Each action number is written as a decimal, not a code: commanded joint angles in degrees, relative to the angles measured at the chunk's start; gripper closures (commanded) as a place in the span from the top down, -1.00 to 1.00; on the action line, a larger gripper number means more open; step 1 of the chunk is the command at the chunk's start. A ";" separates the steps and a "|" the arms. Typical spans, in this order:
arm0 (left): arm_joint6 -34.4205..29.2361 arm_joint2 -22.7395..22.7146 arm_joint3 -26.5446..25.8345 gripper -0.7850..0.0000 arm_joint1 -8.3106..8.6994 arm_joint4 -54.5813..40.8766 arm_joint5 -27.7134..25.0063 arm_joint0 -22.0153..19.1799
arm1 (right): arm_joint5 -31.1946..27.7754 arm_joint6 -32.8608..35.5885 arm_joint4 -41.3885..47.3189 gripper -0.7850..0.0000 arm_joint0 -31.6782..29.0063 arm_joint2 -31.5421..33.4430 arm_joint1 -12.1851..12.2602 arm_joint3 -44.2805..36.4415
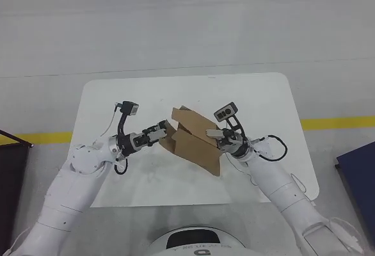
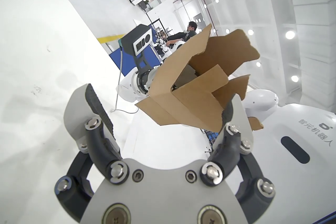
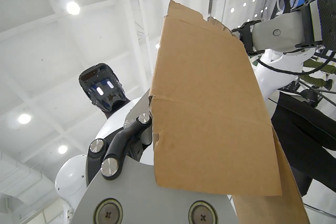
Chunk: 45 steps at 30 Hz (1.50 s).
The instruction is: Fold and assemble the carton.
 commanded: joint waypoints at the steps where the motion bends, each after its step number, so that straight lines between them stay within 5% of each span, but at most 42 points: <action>1: 0.89 0.10 -0.35 1.00 -0.05 1.01 0.53 0.01 | 0.04 0.05 -0.56 -1.00 -0.36 0.31 -0.19 -0.34; 28: 5.12 3.31 -1.52 1.00 -0.98 9.22 3.35 -1.62 | 1.91 1.91 -6.77 -1.00 -3.68 2.43 -2.36 -3.86; 45: 6.34 -5.64 1.85 1.00 0.42 3.32 -0.23 1.20 | 1.14 1.14 -6.55 -1.00 -3.34 3.65 -2.69 -2.91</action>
